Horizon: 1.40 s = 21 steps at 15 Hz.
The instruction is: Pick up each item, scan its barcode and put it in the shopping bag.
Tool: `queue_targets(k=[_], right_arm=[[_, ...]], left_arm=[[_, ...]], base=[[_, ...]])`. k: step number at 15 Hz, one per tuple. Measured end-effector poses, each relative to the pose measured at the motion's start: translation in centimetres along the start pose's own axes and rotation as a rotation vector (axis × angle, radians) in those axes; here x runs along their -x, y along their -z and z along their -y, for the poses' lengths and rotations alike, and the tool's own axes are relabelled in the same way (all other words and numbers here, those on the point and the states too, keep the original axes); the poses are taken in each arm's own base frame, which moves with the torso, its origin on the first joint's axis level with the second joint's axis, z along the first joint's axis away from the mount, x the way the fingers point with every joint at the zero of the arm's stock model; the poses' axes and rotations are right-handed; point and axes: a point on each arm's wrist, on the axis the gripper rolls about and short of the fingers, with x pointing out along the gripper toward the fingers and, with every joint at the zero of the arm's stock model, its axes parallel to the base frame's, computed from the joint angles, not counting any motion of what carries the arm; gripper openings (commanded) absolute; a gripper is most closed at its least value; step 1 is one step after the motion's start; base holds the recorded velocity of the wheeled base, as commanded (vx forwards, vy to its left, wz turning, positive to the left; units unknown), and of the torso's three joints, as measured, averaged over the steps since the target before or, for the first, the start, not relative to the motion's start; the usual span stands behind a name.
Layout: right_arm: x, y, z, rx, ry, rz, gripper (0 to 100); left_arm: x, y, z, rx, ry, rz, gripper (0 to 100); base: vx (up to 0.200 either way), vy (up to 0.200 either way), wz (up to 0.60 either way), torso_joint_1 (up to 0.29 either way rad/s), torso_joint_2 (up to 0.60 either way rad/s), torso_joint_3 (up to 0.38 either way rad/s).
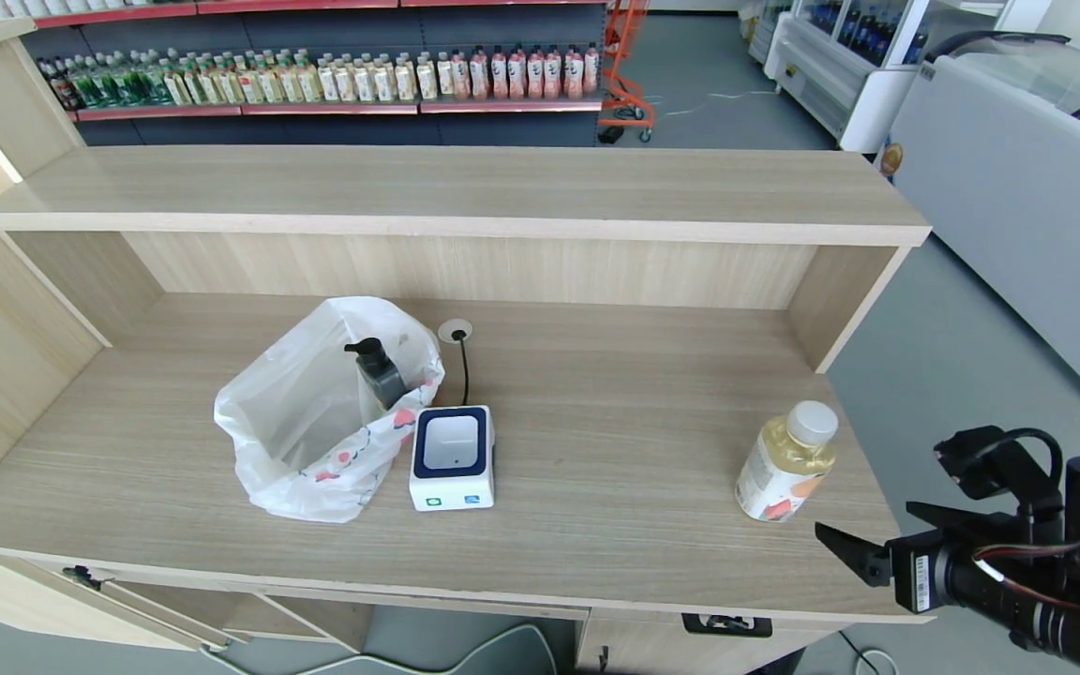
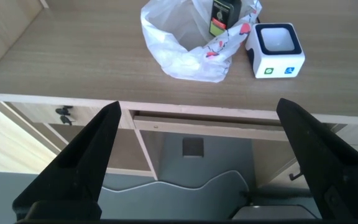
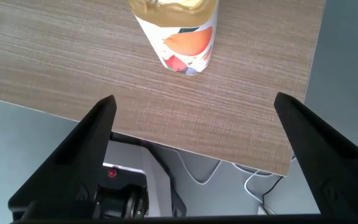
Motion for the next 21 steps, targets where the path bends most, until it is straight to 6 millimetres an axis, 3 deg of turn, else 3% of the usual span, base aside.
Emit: queue_targets(k=[21], right_arm=[[-9.5, 0.7, -2.5, 0.058, -0.062, 0.145, 100]], left_arm=[[0.0, 0.0, 0.0, 0.000, 0.000, 0.000, 100]], base=[[0.000, 0.000, 0.00, 0.000, 0.00, 0.000]])
